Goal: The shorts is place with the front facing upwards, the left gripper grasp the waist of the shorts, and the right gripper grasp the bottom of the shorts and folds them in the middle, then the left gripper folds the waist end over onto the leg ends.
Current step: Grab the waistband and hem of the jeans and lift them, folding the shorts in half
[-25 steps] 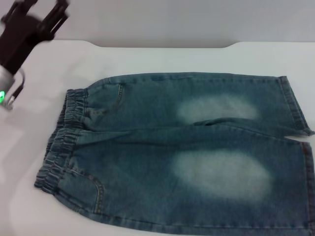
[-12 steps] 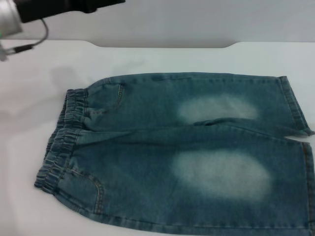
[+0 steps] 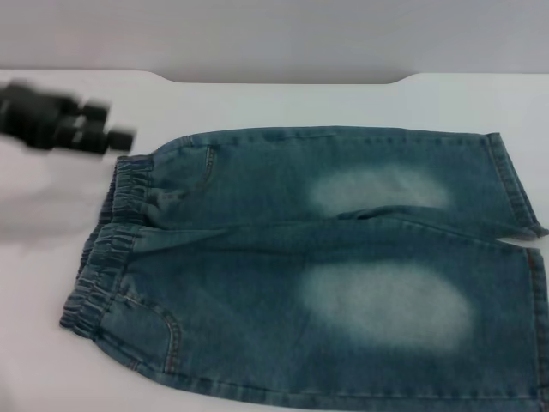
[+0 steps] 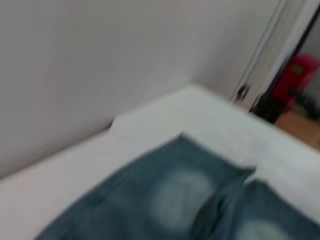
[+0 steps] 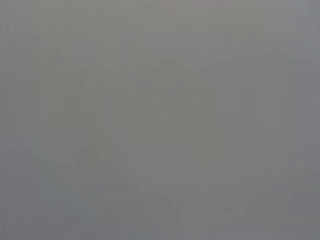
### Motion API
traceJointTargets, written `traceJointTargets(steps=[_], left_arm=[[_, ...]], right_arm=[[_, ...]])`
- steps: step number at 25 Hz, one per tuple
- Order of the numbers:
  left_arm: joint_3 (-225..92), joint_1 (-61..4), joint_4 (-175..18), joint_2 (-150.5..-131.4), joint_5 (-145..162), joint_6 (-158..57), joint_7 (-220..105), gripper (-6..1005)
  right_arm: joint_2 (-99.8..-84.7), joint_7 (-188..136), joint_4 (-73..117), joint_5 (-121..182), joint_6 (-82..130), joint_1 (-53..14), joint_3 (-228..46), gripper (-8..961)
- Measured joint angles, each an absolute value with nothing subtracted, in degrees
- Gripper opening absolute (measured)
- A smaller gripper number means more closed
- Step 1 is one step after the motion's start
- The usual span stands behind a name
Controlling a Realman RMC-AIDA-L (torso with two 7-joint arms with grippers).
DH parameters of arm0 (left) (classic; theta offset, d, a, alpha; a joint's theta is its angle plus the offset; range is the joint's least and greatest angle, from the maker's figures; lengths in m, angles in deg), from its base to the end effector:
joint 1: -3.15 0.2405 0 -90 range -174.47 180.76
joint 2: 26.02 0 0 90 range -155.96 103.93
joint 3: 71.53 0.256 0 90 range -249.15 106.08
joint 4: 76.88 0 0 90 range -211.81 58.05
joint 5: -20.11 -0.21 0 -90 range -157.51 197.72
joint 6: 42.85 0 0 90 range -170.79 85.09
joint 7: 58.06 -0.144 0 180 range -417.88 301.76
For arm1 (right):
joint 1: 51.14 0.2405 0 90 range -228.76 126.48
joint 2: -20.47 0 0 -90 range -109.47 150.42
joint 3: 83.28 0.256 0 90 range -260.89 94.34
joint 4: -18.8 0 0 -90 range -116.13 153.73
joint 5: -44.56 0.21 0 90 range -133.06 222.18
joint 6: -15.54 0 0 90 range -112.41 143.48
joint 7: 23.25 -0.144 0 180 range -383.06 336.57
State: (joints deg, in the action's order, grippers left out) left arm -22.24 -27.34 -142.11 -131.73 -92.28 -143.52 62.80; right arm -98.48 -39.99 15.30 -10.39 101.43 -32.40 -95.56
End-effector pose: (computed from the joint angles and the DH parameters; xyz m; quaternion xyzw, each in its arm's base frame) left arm -0.2168 0.3533 0.1320 -0.9373 -0.3007 -0.1284 0.1203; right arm 0.3763 0.2645 0.0447 -0.5425 0.2547 0.3644 0.7128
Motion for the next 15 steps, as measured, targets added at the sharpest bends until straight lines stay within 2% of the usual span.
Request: traceJointTargets(steps=[3,10,15], left_arm=[[-24.6,-24.1,-141.4,-132.38,-95.6,-144.1,62.6,799],[-27.2,-17.8,-139.2,-132.57,-97.7,-145.0,62.0,798],[-27.4,-16.5,-136.1,-133.03,-100.0,-144.4,60.3,798]], right_arm=[[-98.46,-40.0,15.5,-10.3,101.7,-32.5,-95.4,537],[-98.41,-40.0,15.6,-10.1,102.8,-32.3,-95.3,536],[-98.43,-40.0,15.6,-10.0,103.3,-32.0,-95.3,536]])
